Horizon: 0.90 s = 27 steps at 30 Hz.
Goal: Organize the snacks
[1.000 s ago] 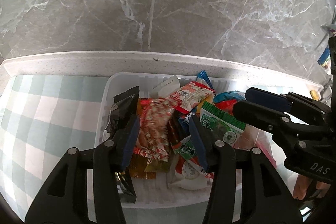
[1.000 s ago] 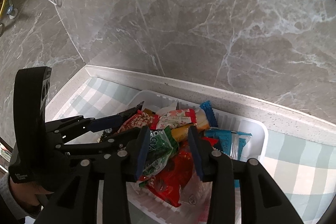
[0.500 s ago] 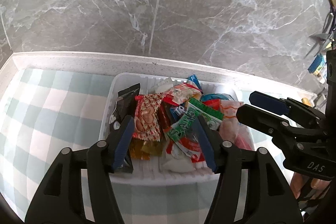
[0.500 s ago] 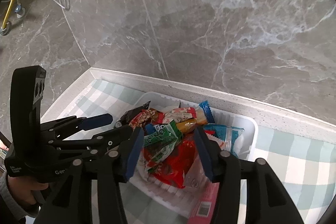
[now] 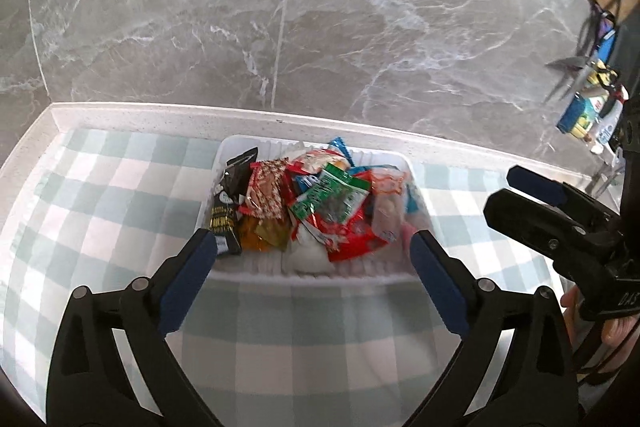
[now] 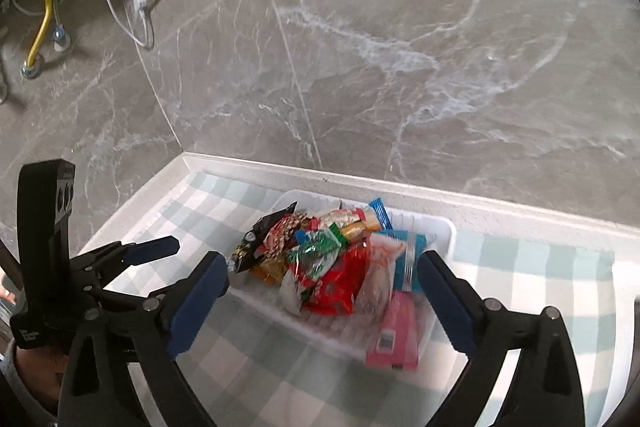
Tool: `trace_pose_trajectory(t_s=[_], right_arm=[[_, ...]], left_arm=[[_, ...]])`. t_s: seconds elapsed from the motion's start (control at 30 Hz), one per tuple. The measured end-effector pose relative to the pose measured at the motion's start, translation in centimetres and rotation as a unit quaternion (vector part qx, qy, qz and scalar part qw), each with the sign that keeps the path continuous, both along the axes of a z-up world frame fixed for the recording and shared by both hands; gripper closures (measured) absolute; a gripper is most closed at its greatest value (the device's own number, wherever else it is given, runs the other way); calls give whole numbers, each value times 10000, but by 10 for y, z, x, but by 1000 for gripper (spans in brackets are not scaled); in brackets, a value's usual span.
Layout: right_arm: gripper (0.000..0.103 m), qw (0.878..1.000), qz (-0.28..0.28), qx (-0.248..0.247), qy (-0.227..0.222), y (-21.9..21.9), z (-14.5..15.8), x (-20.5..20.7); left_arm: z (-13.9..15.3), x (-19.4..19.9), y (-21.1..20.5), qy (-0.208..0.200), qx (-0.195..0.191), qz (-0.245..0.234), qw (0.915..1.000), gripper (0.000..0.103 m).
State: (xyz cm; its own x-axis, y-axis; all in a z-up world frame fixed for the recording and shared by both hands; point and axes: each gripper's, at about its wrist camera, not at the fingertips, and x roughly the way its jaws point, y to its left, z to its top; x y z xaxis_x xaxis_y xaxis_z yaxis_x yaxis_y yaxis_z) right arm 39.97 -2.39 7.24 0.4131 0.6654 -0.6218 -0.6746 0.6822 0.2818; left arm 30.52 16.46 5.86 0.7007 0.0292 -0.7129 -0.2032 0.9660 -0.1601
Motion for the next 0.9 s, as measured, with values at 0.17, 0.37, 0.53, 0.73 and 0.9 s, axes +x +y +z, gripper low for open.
trace_pose_trajectory(t_s=[0.17,0.37,0.53,0.73,0.9], right_arm=[[0,9995,-287,133,58,-38,4,-24],[0,9977,-656,188,-11,-78,11,-51],[0,9961,-859,178,-34,-100,15,-66],[0,9949,-979,181,-133,-112,23,-83],[0,9948,-976,121,-261,-114,29,-99]], left_arm=[[11,-21,-21,-65,102,-114,9999,2],[24,-40,-47,-126,270,-261,9992,2],[35,-54,-65,-226,420,-413,9980,2],[44,-66,-75,-284,483,-555,9969,2],[45,-81,-79,-318,447,-604,9967,2]])
